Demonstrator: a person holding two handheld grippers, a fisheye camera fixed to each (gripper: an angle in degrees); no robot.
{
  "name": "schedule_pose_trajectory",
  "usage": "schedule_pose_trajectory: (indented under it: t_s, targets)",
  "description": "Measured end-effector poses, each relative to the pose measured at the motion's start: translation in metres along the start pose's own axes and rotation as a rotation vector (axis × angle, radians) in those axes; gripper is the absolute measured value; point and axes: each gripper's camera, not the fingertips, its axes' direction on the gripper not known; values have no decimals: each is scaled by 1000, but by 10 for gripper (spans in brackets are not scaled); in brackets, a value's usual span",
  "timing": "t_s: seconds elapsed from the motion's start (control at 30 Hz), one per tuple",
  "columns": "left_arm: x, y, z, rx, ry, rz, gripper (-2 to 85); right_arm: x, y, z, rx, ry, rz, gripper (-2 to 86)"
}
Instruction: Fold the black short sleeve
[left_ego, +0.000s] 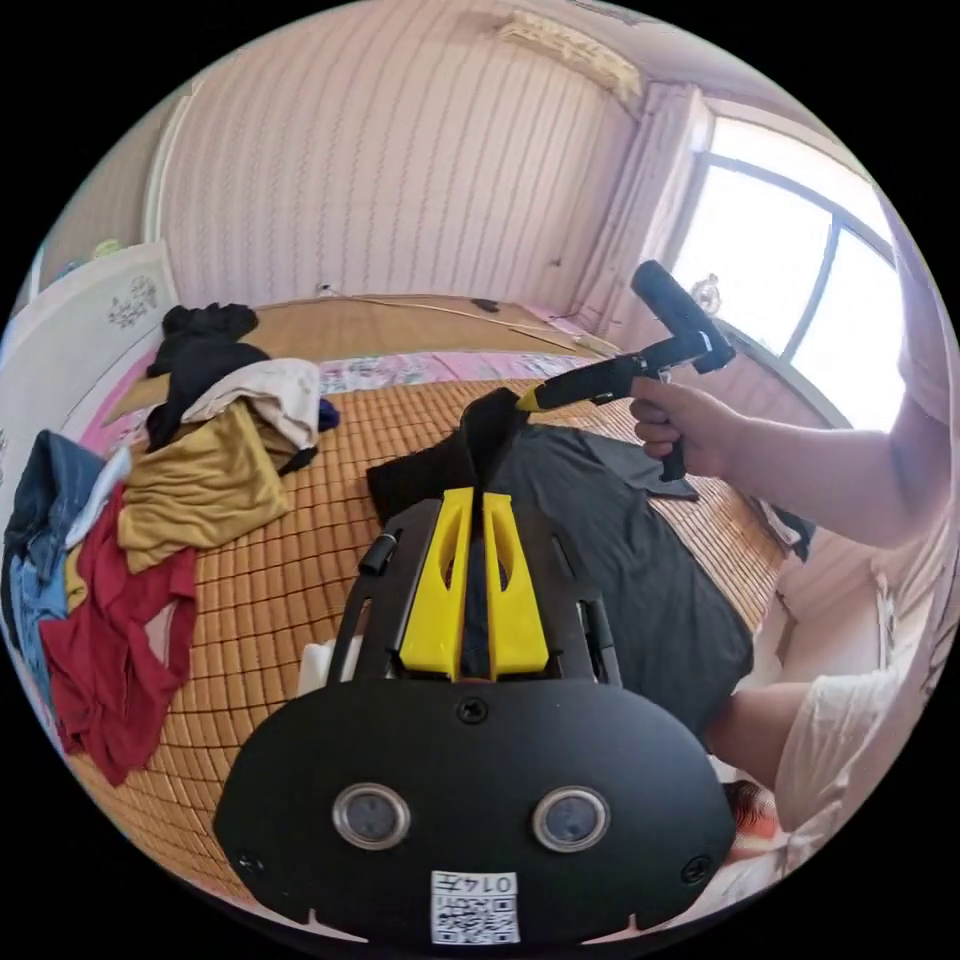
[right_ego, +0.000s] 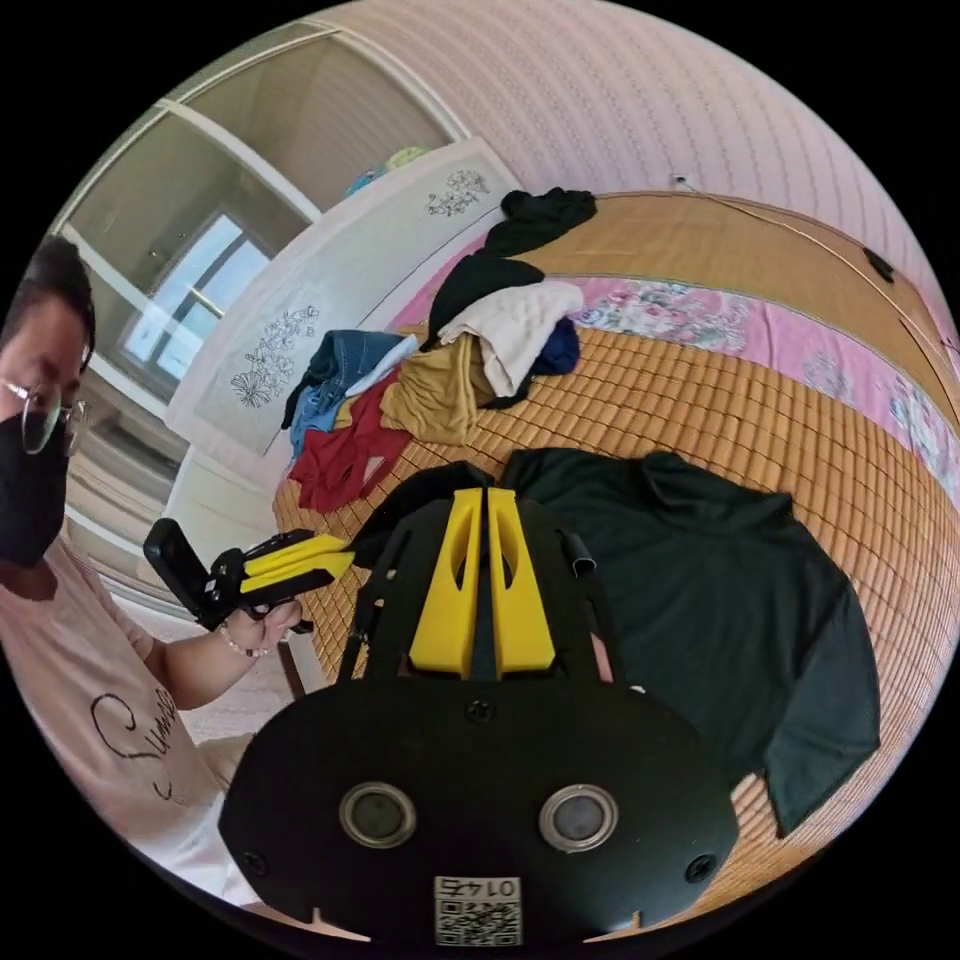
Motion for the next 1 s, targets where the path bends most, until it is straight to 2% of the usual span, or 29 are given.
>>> schedule_pose_trajectory:
  t_s: [0.03,0.1,0.2,0.33,0.47,0.57,0.73,0.87,1.0]
  targets:
    - [4,1,9,-28,28,-1,31,8,13,0,-34,24,25,7]
    - [17,9,44,-165,122,-5,54,38,61,14,-217,117,148,14]
    - [24,16,59,-227,113,17,62,58,88,32,-361,170,217,26]
    - [8,17,72,-278,-13,-1,61,49,58,38,-253,134,126,36]
    - [-22,11,98,-328,-140,-53,57,25,-12,65,-144,85,-60,45]
    - [-37,-1,123,-382,-112,-97,59,14,-61,97,-163,124,-140,58]
    - [-46,-16,157,-421,-95,-93,63,15,-104,140,-263,118,-142,83]
    - [-42,-23,176,-439,-80,-88,16,11,-112,152,-317,213,-138,8]
    - [-41,-33,177,-381,-91,-111,-8,2,-119,143,-301,215,-200,-7]
